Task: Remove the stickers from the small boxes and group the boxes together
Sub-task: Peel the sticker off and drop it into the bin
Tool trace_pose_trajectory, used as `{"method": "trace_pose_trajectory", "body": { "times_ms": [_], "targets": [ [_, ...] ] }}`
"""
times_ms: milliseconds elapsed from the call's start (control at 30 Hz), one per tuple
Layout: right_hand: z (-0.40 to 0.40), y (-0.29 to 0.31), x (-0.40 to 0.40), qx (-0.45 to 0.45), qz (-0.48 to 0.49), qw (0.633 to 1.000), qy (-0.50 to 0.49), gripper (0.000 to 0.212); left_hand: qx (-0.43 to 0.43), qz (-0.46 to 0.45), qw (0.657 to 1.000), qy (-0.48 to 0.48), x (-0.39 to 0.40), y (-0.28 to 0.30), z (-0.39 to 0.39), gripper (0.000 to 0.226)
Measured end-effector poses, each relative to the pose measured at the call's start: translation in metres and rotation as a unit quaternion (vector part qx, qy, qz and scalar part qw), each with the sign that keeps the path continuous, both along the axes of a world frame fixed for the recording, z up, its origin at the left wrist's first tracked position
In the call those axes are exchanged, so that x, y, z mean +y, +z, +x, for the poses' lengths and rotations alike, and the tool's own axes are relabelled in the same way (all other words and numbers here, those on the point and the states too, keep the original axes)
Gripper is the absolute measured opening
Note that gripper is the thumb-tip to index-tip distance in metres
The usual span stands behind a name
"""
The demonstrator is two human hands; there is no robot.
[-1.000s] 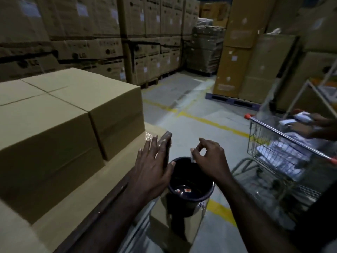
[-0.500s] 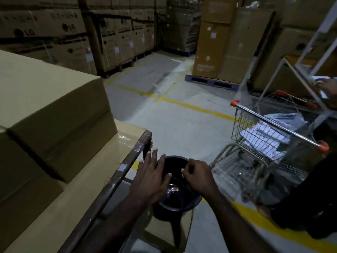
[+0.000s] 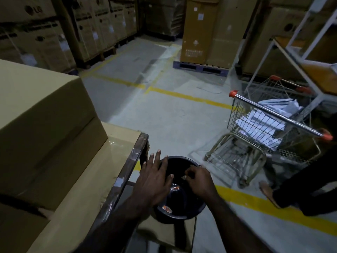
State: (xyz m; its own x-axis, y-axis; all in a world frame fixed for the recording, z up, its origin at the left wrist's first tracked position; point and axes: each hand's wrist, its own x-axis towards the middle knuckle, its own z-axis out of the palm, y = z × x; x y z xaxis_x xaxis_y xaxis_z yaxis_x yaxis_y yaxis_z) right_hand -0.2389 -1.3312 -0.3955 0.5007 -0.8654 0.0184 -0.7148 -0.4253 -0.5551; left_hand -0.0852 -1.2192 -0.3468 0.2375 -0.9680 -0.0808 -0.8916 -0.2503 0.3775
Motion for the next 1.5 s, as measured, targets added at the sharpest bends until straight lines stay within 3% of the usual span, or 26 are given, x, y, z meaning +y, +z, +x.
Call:
{"method": "trace_pose_trajectory", "body": {
  "times_ms": [433, 633, 1133, 1300, 1500],
  "targets": [
    [-0.003, -0.012, -0.004, 0.005, 0.037, 0.998, -0.048, 0.006, 0.008, -0.004, 1.0, -0.009, -0.009, -0.006, 0.003, 0.065],
    [-0.005, -0.02, -0.001, -0.028, 0.042, 0.997, -0.062, 0.026, 0.016, 0.002, 1.0, -0.007, -0.005, -0.007, 0.0, 0.065],
    [-0.004, -0.016, 0.005, -0.033, 0.03, 0.997, -0.061, 0.008, 0.014, -0.003, 1.0, -0.015, -0.008, -0.005, -0.003, 0.064],
    [-0.003, -0.007, 0.003, -0.058, 0.021, 0.996, -0.071, 0.018, 0.013, 0.0, 1.0, -0.016, -0.009, -0.005, -0.001, 0.065],
    [-0.001, 0.016, 0.004, -0.066, 0.033, 0.995, -0.073, 0.016, 0.012, -0.005, 1.0, -0.015, -0.008, -0.003, -0.001, 0.065]
  ]
}}
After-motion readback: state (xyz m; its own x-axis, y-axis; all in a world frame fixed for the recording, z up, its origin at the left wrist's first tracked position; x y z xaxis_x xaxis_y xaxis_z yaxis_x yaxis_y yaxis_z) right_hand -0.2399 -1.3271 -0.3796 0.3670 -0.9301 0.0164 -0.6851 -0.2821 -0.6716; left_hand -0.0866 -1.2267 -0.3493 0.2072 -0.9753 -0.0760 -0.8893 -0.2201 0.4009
